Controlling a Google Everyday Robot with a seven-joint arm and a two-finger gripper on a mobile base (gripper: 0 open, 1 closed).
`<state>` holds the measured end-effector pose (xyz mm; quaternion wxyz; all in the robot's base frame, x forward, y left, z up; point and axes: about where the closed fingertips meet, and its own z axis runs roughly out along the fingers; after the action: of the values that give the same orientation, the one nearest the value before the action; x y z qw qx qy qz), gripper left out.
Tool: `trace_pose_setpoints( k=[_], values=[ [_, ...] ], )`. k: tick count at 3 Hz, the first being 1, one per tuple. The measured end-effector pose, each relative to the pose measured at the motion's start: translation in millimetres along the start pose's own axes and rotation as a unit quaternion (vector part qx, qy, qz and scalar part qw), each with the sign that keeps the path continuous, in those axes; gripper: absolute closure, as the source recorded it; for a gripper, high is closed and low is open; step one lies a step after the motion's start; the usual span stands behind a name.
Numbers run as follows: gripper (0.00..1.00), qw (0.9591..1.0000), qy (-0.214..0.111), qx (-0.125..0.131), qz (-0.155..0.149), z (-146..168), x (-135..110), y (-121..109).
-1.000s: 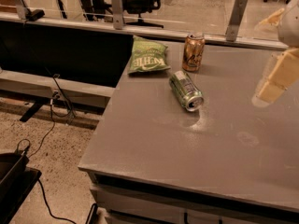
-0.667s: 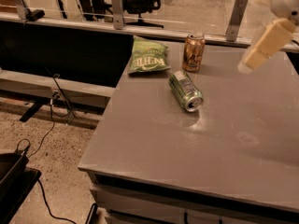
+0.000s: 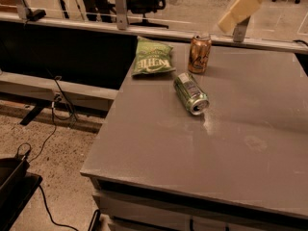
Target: Pick orange can
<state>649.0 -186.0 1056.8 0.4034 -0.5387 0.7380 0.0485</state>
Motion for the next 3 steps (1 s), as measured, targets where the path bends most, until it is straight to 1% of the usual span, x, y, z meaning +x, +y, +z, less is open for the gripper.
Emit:
trace_pose_setpoints(
  k=[1,2,3],
  values=[
    [0.0,0.9987,-0.035,-0.007,0.037,38,-2,-21],
    [0.0,0.9971,-0.033,-0.015,0.067,76,11,-34],
    [0.0,0.9962,-0.019,-0.025,0.081,112,23,-37]
  ],
)
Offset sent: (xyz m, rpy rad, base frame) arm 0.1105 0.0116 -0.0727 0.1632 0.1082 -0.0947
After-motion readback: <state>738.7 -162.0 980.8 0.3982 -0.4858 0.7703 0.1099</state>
